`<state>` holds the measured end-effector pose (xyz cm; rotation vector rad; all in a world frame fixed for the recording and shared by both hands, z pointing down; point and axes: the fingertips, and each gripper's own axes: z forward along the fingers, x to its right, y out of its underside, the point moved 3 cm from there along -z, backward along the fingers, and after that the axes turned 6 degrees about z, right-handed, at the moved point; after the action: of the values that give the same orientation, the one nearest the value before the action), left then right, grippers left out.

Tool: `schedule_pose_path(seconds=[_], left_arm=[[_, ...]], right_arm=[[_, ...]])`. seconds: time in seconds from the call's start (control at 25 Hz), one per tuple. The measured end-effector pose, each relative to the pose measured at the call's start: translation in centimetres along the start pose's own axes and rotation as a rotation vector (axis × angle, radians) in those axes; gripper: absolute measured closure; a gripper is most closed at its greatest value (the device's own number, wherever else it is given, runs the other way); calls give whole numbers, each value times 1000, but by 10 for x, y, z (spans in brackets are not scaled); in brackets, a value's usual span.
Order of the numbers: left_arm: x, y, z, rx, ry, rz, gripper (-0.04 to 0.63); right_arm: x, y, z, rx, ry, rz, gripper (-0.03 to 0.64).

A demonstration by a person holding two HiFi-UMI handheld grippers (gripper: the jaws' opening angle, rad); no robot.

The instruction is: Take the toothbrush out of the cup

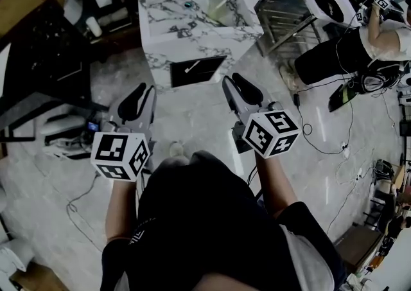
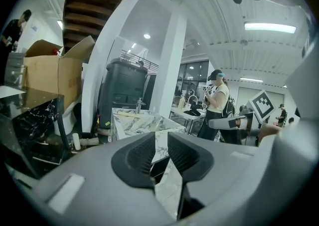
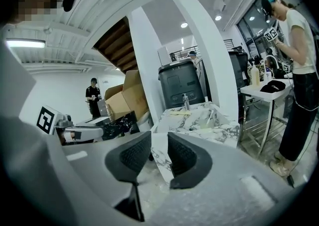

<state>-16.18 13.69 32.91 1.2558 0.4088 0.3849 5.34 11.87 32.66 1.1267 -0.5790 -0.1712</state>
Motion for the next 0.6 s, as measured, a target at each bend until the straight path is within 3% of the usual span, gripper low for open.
schedule_pose_path(seconds=[0.24, 0.6], left_arm=[[-15, 4, 4, 2, 15, -7, 500], [-41, -6, 37, 11, -21, -1, 499]], right_arm=[[1, -3, 16, -1, 20, 15, 466], [38, -25, 64, 26, 50, 73, 465]])
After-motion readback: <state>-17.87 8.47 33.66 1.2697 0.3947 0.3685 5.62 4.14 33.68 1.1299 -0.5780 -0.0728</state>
